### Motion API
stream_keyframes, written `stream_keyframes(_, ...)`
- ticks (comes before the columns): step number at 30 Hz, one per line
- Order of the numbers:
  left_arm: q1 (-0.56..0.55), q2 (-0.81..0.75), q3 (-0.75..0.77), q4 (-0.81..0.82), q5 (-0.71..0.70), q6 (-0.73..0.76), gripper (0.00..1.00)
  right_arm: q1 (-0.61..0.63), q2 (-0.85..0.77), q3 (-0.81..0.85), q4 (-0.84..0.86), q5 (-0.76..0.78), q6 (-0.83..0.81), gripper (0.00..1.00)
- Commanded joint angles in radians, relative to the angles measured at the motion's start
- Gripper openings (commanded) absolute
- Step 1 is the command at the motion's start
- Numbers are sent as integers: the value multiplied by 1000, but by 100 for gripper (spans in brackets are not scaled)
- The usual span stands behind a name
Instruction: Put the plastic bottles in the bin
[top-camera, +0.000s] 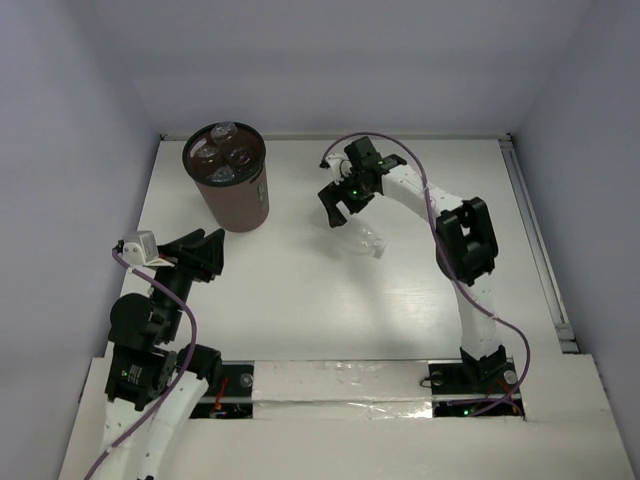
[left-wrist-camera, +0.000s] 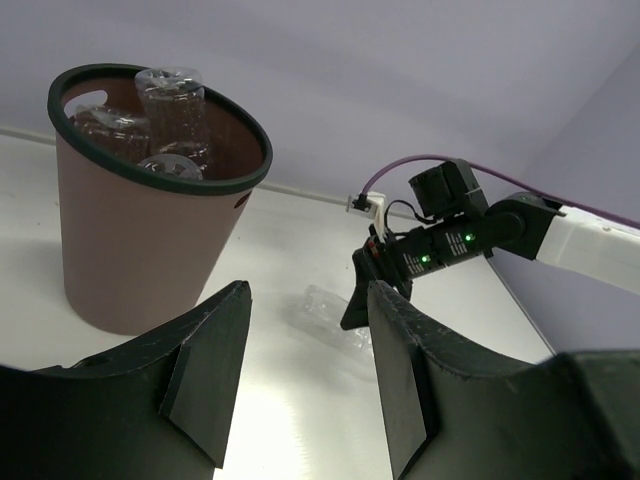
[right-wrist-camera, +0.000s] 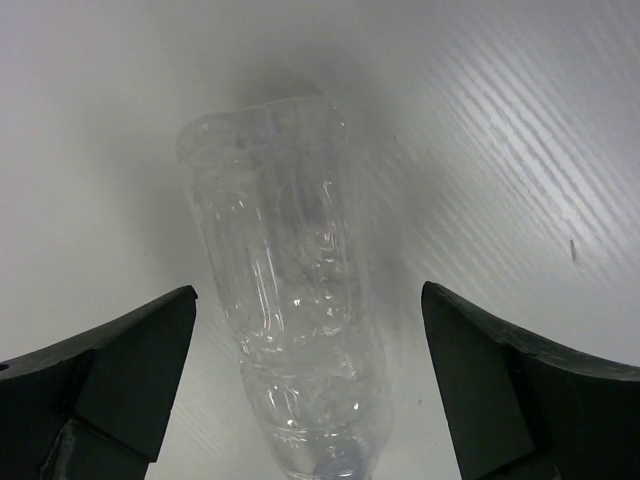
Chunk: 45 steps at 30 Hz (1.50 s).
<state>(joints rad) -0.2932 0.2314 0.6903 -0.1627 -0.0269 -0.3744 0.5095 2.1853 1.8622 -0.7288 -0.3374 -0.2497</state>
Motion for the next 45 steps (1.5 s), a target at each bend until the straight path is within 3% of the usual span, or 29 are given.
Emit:
stream_keyframes(1, -4, -14, 12, 35, 5, 9, 47, 6, -12, 17, 106, -11, 20, 100)
stream_keyframes(10, -4, -6, 11, 35, 5, 9, 47, 55, 76, 75, 160, 3, 52, 100)
stream_keyframes(13, -4, -7, 11, 35, 8, 9, 47, 64, 106, 129, 108, 35, 70, 98)
stream_keyframes(16, -4, -9, 11, 35, 7, 9, 47, 73, 111, 138, 92, 66, 90, 84)
stream_keyframes(17, -4, -9, 11, 35, 7, 9, 47, 73, 111, 134, 92, 72, 96, 71)
stream_keyframes(19, -4, -10, 9, 35, 7, 9, 47, 73, 91, 97, 104, 81, 112, 63)
stream_keyframes(20, -4, -10, 9, 35, 10, 8, 47, 73, 82, 80, 121, 84, 116, 49)
stream_keyframes(25, -4, -10, 11, 38, 12, 6, 47, 73, -24, -17, 198, 90, 157, 42)
stream_keyframes(31, -4, -7, 9, 40, 13, 6, 47, 83, -241, -49, 313, 17, 246, 41)
stream_keyframes(37, -4, -3, 11, 40, 13, 8, 47, 110, -473, -26, 647, -104, 445, 41)
stream_keyframes(38, -4, -1, 9, 41, 10, 8, 47, 110, -484, -23, 778, -107, 478, 41)
stream_keyframes(45, -4, -1, 14, 34, 1, 8, 47, 153, -366, 124, 1175, -71, 728, 39)
